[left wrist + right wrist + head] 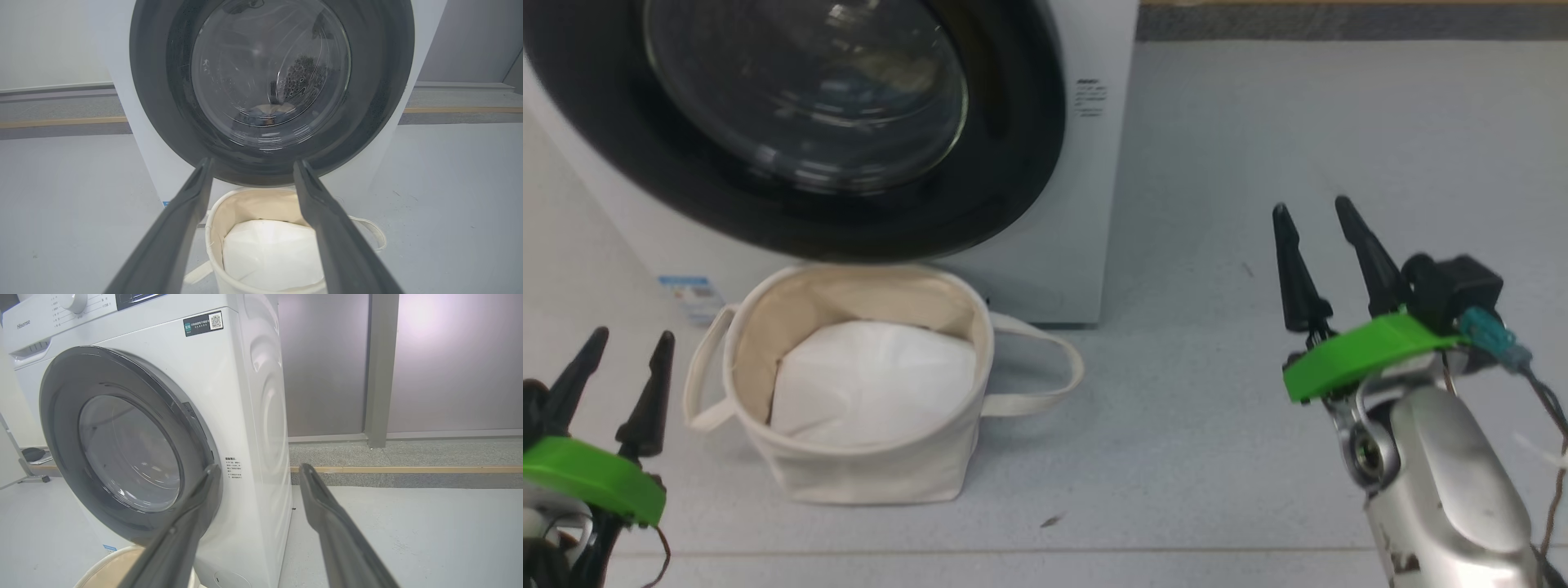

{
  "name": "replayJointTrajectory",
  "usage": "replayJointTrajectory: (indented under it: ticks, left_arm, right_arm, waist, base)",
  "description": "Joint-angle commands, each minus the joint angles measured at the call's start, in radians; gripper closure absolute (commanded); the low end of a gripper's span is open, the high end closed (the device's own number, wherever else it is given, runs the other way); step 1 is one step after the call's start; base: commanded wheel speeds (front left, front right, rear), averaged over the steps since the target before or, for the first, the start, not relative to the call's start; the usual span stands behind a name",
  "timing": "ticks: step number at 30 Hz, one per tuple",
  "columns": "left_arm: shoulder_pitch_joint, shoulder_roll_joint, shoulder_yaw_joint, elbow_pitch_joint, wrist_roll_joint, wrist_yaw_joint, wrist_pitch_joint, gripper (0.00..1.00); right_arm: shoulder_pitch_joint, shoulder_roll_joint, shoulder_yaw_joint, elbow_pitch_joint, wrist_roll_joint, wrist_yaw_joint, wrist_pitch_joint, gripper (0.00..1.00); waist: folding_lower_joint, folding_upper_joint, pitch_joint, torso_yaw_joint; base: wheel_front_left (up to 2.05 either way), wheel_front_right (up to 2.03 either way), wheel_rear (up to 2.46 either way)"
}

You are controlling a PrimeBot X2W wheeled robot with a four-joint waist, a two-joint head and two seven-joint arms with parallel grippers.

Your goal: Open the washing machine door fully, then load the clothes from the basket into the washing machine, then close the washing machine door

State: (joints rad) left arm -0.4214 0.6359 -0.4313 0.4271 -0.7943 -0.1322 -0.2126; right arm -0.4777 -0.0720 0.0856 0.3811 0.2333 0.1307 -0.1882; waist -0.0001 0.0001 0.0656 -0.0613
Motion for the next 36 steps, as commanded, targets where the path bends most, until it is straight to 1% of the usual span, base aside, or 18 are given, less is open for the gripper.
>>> replayJointTrajectory:
  ticks: [1,7,10,14,21,36]
  left_arm:
    - [-0.031,0.058,0.051,-0.025,-0.005,0.002,-0.005,0.00]
    - [0.021,0.058,0.058,-0.049,-0.018,0.015,-0.014,0.00]
    - [0.043,0.063,0.076,-0.075,-0.029,0.024,-0.023,0.00]
    - [0.063,0.074,0.100,-0.102,-0.038,0.036,-0.030,0.00]
    - [0.107,0.083,0.123,-0.142,-0.046,0.045,-0.038,0.00]
    - [0.122,0.093,0.116,-0.160,-0.052,0.055,-0.024,0.00]
  right_arm:
    - [-0.004,0.010,0.019,-0.043,-0.008,0.000,0.007,0.00]
    - [0.115,-0.022,0.019,-0.147,-0.005,0.000,0.054,0.00]
    - [0.172,-0.029,0.001,-0.200,0.008,0.000,0.068,0.00]
    - [0.206,-0.030,-0.011,-0.232,0.019,0.000,0.075,0.00]
    - [0.219,-0.032,-0.027,-0.249,0.034,0.000,0.068,0.00]
    - [0.232,-0.031,-0.039,-0.246,0.038,0.000,0.055,0.00]
  waist:
    - [0.0001,-0.0001,-0.031,-0.032]
    - [0.0001,-0.0001,-0.063,-0.068]
    - [0.0001,-0.0001,-0.071,-0.085]
    - [0.0001,-0.0001,-0.069,-0.100]
    - [0.0001,-0.0001,-0.069,-0.110]
    - [0.0001,-0.0001,-0.076,-0.089]
  base:
    - [0.00,0.00,0.00]
    - [0.00,0.00,0.00]
    - [0.00,0.00,0.00]
    - [0.00,0.00,0.00]
    - [0.00,0.00,0.00]
    - [0.00,0.00,0.00]
